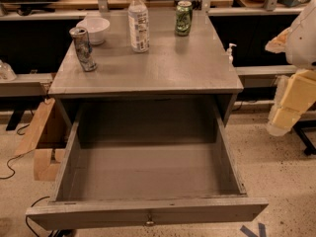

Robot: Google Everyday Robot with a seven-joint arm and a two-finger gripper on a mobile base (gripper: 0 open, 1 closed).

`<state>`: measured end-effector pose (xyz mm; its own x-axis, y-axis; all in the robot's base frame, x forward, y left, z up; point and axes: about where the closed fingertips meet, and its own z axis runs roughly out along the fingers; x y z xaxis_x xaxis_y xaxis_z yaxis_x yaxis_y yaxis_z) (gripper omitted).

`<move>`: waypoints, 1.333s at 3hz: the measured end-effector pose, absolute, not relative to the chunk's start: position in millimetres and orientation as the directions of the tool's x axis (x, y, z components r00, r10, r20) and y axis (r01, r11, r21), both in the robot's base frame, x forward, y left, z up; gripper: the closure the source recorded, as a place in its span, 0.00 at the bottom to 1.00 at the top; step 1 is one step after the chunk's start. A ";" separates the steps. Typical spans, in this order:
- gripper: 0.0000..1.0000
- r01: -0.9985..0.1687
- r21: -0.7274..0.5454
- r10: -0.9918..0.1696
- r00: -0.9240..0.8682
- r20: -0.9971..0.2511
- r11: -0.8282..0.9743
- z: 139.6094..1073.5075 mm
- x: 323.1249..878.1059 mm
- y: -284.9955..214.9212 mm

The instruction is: Place blue plastic bottle into top drawer

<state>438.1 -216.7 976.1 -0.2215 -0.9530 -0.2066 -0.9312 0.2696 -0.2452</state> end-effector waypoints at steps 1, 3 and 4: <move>0.00 -0.930 -0.249 -0.952 -0.220 -0.212 0.270 976.2 439.9 -216.3; 0.00 -0.853 -0.383 -0.848 -0.121 -0.516 0.355 987.9 534.0 -190.0; 0.00 -0.821 -0.373 -0.724 -0.068 -0.687 0.431 986.0 570.3 -164.2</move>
Offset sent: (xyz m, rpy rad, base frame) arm 0.0880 0.0134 0.0037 0.2347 -0.2457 0.0389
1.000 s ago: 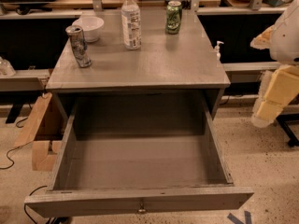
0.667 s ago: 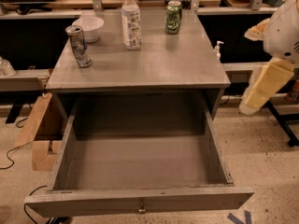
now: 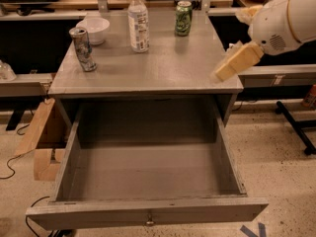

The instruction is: Place blue plastic bottle into top drawer

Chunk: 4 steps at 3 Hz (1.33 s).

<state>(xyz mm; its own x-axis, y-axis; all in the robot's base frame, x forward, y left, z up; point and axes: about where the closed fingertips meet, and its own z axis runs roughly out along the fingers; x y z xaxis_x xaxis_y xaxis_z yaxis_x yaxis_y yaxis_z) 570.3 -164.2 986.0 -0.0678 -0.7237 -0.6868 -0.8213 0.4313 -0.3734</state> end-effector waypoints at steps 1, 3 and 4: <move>0.00 -0.803 -0.373 -0.562 0.058 -0.825 0.466 993.4 616.3 -126.9; 0.00 -0.809 -0.370 -0.524 0.091 -0.847 0.457 990.0 625.5 -111.5; 0.00 -0.802 -0.393 -0.508 0.133 -0.851 0.449 992.7 640.5 -98.1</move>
Offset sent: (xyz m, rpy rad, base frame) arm 0.0406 0.0329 0.0068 0.1894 -0.1032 0.0477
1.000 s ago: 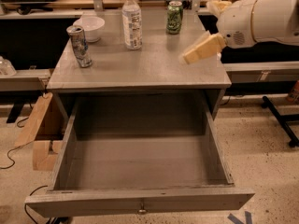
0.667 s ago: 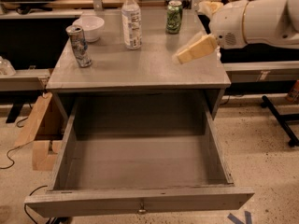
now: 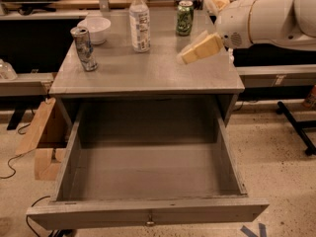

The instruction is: Place blue plastic bottle into top drawer

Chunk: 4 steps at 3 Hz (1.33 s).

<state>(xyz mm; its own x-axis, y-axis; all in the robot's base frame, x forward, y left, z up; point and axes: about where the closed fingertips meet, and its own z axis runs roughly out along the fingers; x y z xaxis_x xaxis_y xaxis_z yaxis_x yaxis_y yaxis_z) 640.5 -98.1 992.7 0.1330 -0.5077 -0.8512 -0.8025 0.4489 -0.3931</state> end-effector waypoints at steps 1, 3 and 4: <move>0.00 -0.794 -0.414 -0.465 0.190 -0.865 0.445 995.8 681.9 -67.2; 0.00 -0.775 -0.392 -0.378 0.214 -0.901 0.496 995.0 746.4 -4.6; 0.00 -0.773 -0.305 -0.317 0.142 -0.938 0.556 979.5 786.0 21.8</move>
Offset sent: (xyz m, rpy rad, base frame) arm 0.1356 0.1136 0.0034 0.1915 -0.1047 -0.0096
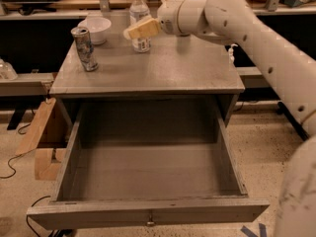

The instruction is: Place blue plastic bottle into top drawer

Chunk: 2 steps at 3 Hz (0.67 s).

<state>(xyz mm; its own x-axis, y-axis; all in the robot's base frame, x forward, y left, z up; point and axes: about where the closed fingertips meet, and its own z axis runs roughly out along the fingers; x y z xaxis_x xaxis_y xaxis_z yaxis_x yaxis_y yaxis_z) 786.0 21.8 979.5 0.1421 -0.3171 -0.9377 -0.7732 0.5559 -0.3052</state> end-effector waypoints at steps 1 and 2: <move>0.00 -0.771 -0.134 -0.207 0.002 -0.978 0.622 956.1 835.2 41.6; 0.00 -0.760 -0.046 -0.146 -0.064 -0.987 0.648 942.5 858.5 48.9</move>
Offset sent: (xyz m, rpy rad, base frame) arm 0.1008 0.0287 -0.0495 0.2513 0.2625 -0.1169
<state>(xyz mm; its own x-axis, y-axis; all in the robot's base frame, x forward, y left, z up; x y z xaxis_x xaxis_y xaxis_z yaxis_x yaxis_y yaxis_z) 858.5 48.9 942.5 -0.0644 -0.1457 -0.9872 -0.7602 0.6481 -0.0460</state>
